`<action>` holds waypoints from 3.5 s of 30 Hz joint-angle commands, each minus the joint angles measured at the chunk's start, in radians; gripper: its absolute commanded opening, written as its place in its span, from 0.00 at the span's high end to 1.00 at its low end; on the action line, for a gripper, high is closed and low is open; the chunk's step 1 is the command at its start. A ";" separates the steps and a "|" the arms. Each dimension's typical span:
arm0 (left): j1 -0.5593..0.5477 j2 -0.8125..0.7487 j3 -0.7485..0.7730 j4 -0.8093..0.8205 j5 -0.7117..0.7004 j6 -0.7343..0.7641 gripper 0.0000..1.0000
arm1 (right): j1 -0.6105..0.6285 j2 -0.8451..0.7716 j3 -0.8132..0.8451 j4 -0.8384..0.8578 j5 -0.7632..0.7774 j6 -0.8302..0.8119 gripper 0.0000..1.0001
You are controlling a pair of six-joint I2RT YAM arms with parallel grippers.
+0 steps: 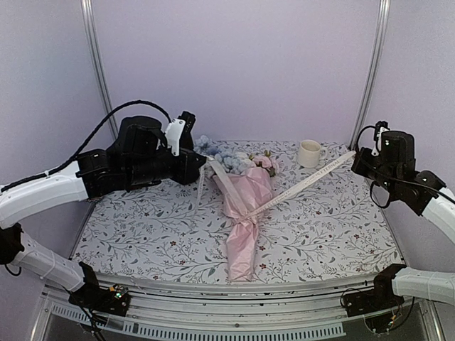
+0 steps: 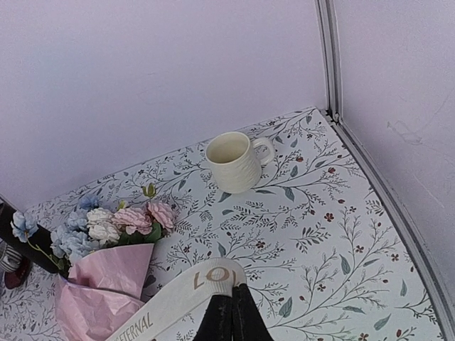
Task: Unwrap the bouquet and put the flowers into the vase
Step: Untie the ribbon from the tied bouquet.
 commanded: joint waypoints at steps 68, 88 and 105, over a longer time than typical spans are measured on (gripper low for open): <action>0.237 -0.228 -0.285 -0.115 -0.125 -0.114 1.00 | -0.224 0.046 0.092 -0.134 0.011 0.033 0.98; 0.307 -0.264 -0.334 -0.131 -0.103 -0.137 1.00 | -0.266 0.028 0.068 -0.157 0.019 0.084 0.98; 0.354 -0.311 -0.403 -0.220 -0.413 -0.342 0.94 | -0.277 0.101 0.061 -0.205 0.072 0.190 0.89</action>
